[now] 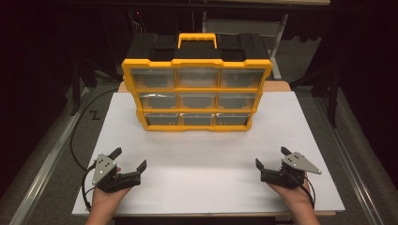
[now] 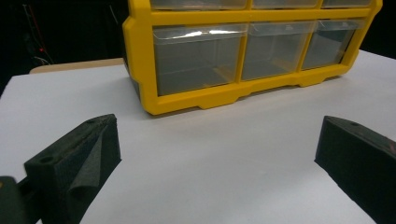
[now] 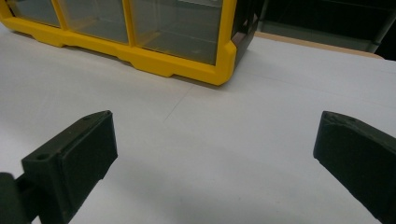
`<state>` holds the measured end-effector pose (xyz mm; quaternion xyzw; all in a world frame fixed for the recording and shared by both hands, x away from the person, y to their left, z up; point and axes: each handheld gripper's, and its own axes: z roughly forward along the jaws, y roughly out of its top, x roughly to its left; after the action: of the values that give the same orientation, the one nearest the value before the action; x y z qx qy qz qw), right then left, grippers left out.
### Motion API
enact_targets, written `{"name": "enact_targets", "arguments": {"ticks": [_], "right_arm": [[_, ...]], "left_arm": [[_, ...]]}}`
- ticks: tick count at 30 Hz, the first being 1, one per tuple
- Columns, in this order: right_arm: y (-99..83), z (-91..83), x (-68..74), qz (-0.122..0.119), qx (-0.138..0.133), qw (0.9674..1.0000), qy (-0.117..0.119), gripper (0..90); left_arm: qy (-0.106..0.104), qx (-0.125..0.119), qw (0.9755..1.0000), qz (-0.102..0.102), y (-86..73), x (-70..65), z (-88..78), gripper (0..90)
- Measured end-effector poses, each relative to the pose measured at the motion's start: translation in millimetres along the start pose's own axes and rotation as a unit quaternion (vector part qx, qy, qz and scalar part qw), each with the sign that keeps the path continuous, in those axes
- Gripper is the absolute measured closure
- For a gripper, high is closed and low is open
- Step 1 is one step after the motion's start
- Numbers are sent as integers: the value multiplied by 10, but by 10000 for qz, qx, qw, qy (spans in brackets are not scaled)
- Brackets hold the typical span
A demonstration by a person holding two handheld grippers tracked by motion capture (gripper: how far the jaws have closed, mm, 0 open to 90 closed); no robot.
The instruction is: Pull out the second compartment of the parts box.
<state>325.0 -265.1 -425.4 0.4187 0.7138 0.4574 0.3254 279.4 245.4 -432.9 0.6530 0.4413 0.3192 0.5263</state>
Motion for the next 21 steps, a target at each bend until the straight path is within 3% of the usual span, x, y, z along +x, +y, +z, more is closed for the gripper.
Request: {"name": "enact_targets", "arguments": {"ticks": [11,15,21], "right_arm": [[43,83,33,-33,-45,10000,-19,11],[81,138,33,-175,-54,9998,-43,11],[186,327,56,-193,-53,9998,-1,11]], "left_arm": [[36,-82,9999,95,-5,-32,30,4],[40,-78,9999,121,-2,-32,28,4],[36,-100,9999,120,-2,-37,35,4]]}}
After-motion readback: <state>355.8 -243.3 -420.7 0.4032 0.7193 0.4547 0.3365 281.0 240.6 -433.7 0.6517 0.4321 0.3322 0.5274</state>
